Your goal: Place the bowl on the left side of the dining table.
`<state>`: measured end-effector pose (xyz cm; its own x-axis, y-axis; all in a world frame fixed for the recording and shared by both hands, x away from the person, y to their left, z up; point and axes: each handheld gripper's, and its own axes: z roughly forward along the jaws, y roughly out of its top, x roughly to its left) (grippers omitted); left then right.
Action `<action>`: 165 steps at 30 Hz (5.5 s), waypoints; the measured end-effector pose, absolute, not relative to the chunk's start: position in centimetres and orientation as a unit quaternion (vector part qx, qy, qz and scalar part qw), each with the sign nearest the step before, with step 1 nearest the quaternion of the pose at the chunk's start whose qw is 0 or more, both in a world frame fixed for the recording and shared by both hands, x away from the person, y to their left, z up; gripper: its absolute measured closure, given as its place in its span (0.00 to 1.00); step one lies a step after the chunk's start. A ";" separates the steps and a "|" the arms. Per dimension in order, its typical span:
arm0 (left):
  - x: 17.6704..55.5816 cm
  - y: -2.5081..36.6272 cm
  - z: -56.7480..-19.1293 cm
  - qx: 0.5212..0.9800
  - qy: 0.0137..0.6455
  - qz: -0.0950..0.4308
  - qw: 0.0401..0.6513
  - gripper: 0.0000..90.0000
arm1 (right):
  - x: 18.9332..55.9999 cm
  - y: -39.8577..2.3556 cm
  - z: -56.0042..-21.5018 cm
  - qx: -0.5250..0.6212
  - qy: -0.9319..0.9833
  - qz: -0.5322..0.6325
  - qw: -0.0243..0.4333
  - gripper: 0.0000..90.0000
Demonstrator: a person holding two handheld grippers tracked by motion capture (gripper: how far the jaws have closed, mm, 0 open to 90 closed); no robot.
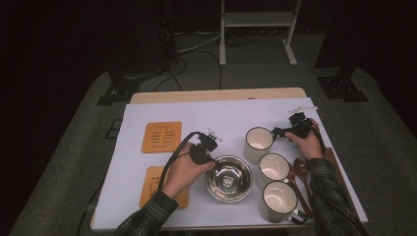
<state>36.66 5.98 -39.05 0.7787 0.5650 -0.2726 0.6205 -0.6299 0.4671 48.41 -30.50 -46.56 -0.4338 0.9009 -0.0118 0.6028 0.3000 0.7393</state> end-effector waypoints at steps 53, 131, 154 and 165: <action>43.9 11.3 -36.4 0.878 0.376 0.001 0.295 0.98 | 48.4 -30.5 -46.6 0.489 0.773 0.340 0.217 0.14; 50.2 24.8 -38.3 0.794 0.548 0.092 0.247 0.98 | 48.4 -30.5 -46.6 0.489 0.773 0.340 0.219 0.14; 50.4 25.9 -39.0 0.790 0.565 0.090 0.220 0.97 | 48.3 -30.4 -46.6 0.490 0.773 0.339 0.219 0.14; 50.5 26.0 -39.5 0.793 0.569 0.092 0.199 0.95 | 48.3 -30.4 -46.6 0.489 0.773 0.339 0.219 0.14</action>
